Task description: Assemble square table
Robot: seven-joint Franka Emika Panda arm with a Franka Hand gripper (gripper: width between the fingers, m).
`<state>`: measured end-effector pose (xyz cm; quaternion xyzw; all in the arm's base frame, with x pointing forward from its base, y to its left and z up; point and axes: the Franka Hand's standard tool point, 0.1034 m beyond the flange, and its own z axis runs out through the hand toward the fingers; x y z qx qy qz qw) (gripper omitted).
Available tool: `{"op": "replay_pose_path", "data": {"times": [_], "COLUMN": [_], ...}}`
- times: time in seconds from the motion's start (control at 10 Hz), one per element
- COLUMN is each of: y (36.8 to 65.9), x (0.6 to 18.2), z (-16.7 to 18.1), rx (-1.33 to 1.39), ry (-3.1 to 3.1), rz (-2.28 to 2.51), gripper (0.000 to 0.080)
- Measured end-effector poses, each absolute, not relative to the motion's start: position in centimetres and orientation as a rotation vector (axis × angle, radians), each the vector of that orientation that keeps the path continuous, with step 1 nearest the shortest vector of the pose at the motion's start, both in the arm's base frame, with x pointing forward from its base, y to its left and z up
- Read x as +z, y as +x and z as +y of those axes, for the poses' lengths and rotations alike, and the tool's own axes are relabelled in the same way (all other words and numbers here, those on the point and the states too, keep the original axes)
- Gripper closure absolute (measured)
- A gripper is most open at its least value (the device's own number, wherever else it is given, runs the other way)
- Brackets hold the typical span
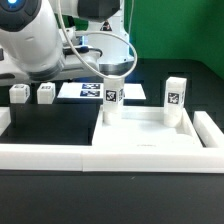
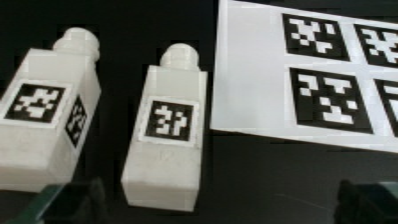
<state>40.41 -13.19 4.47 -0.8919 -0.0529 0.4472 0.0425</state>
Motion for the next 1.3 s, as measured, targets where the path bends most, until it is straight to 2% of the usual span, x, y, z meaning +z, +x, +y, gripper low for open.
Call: {"op": "replay_pose_path", "data": {"times": [0.2, 0.5, 0.8, 1.3], "y": [40.0, 37.7, 37.2, 37.3], "x": [4.9, 5.5, 4.5, 4.4], "z": [-14.3, -15.9, -15.8, -15.5], "rx": [1.367, 1.399, 1.405, 1.409], "ry": [-2.735, -2.711, -2.716, -2.713], "rz": [-0.125, -0.076, -0.074, -0.098], "gripper": [0.0150, 0.0150, 0.0150, 0.0150]}}
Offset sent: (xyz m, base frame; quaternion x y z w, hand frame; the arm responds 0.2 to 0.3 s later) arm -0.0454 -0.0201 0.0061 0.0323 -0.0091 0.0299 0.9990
